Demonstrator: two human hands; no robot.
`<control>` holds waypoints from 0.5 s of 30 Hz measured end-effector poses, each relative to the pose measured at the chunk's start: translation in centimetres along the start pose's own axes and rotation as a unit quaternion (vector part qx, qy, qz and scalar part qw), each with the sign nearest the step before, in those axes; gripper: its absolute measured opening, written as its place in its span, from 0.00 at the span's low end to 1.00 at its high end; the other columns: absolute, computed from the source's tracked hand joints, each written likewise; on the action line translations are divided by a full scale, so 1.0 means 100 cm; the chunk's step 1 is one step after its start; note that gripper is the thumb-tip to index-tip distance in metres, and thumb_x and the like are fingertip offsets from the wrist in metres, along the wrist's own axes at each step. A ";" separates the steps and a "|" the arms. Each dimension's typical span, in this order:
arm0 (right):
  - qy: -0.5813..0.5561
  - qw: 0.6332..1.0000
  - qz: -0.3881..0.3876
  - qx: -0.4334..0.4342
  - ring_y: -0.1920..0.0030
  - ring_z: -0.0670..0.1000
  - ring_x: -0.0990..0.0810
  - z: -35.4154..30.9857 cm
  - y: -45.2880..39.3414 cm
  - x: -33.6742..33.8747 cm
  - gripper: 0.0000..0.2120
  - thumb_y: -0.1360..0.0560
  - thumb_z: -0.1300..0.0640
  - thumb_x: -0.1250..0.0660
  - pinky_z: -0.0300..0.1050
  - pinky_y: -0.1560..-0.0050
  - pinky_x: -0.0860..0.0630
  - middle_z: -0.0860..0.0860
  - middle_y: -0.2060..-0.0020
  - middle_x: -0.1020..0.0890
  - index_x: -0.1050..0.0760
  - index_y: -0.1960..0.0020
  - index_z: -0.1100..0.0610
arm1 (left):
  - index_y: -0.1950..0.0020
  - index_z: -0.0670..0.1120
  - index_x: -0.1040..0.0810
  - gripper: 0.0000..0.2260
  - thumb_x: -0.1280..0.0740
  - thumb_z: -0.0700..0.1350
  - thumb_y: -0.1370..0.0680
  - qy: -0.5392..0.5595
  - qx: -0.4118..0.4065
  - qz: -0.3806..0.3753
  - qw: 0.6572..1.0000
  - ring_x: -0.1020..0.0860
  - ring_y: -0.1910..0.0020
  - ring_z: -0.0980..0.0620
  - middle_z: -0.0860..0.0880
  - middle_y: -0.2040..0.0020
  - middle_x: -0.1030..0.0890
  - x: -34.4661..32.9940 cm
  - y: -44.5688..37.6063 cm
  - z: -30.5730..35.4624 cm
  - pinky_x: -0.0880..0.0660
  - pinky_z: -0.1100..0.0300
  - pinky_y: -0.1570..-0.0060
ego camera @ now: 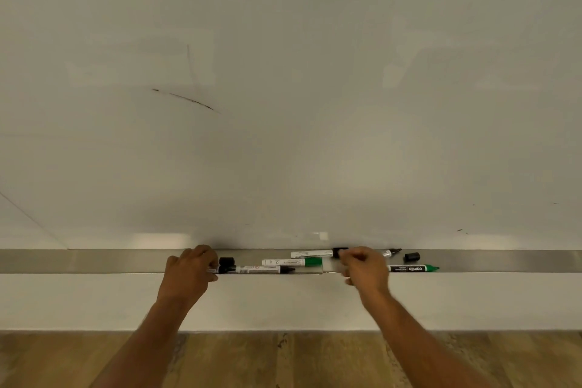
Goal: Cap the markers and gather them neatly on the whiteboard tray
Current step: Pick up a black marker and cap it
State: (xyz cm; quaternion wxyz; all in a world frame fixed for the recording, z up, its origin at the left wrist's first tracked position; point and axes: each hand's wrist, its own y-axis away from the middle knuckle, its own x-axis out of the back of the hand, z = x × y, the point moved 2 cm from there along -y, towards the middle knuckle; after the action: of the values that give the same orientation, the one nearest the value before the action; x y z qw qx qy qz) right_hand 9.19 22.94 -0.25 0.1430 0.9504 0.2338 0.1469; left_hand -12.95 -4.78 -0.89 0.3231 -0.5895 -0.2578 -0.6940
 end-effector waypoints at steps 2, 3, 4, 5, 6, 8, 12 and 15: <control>0.146 0.980 0.063 0.118 0.62 0.54 0.16 -0.006 -0.011 0.031 0.01 0.29 0.61 0.27 0.47 0.58 0.20 0.54 0.62 0.14 0.17 0.59 0.57 | 0.54 0.52 0.21 0.09 0.24 0.45 0.31 -0.011 -0.009 -0.002 1.000 0.22 0.55 0.49 0.54 0.49 0.21 0.002 -0.001 0.000 0.35 0.55 0.56; 0.194 0.964 0.094 0.157 0.61 0.55 0.17 -0.008 -0.016 0.047 0.01 0.30 0.62 0.27 0.46 0.56 0.21 0.54 0.62 0.14 0.17 0.59 0.58 | 0.53 0.52 0.21 0.09 0.24 0.45 0.31 -0.015 -0.013 -0.003 1.000 0.22 0.54 0.49 0.54 0.47 0.21 0.004 -0.001 0.000 0.35 0.55 0.56; 0.232 0.948 0.126 0.180 0.61 0.57 0.17 -0.008 -0.022 0.063 0.01 0.30 0.62 0.27 0.46 0.56 0.21 0.56 0.62 0.14 0.17 0.58 0.58 | 0.53 0.52 0.21 0.09 0.24 0.46 0.31 -0.016 -0.016 -0.005 1.000 0.21 0.53 0.49 0.54 0.46 0.21 0.005 -0.002 0.000 0.34 0.55 0.56; 0.270 0.931 0.160 0.188 0.60 0.59 0.18 -0.008 -0.027 0.077 0.02 0.30 0.61 0.27 0.48 0.55 0.21 0.57 0.61 0.14 0.17 0.57 0.58 | 0.54 0.52 0.20 0.09 0.24 0.46 0.31 -0.015 -0.021 -0.006 1.000 0.21 0.53 0.49 0.54 0.45 0.21 0.005 -0.002 -0.001 0.33 0.55 0.55; 0.308 0.915 0.192 0.179 0.58 0.62 0.19 -0.006 -0.032 0.090 0.04 0.31 0.60 0.27 0.52 0.55 0.21 0.58 0.61 0.15 0.17 0.56 0.57 | 0.54 0.52 0.20 0.09 0.23 0.46 0.31 -0.008 -0.026 -0.004 1.000 0.20 0.52 0.49 0.54 0.45 0.21 0.006 -0.002 -0.002 0.33 0.55 0.55; 0.358 0.895 0.230 0.133 0.52 0.65 0.24 -0.001 -0.041 0.107 0.08 0.32 0.56 0.27 0.56 0.51 0.25 0.59 0.60 0.15 0.17 0.53 0.55 | 0.56 0.51 0.20 0.09 0.23 0.46 0.32 0.012 -0.033 0.000 0.999 0.20 0.52 0.49 0.53 0.44 0.21 0.008 -0.001 -0.003 0.33 0.54 0.55; 0.394 0.894 0.206 0.061 0.48 0.61 0.28 0.007 -0.049 0.115 0.12 0.31 0.48 0.28 0.56 0.46 0.32 0.53 0.63 0.18 0.20 0.51 0.52 | 0.57 0.50 0.19 0.09 0.22 0.45 0.33 0.042 -0.063 0.039 0.996 0.18 0.54 0.48 0.52 0.45 0.20 0.011 0.003 0.000 0.31 0.53 0.57; 0.416 0.886 0.195 0.062 0.54 0.58 0.30 0.005 -0.052 0.112 0.09 0.32 0.49 0.28 0.54 0.49 0.34 0.48 0.71 0.27 0.20 0.55 0.51 | 0.56 0.50 0.19 0.11 0.21 0.44 0.34 0.048 -0.096 0.080 0.991 0.18 0.58 0.49 0.52 0.49 0.18 0.013 0.005 0.009 0.31 0.56 0.59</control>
State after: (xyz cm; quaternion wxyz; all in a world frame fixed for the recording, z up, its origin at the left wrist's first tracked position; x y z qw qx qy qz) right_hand 16.76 32.65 -0.10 -0.0581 0.8356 0.0908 0.5386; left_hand -12.13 -4.59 0.56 0.3314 -0.6021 -0.1264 -0.7153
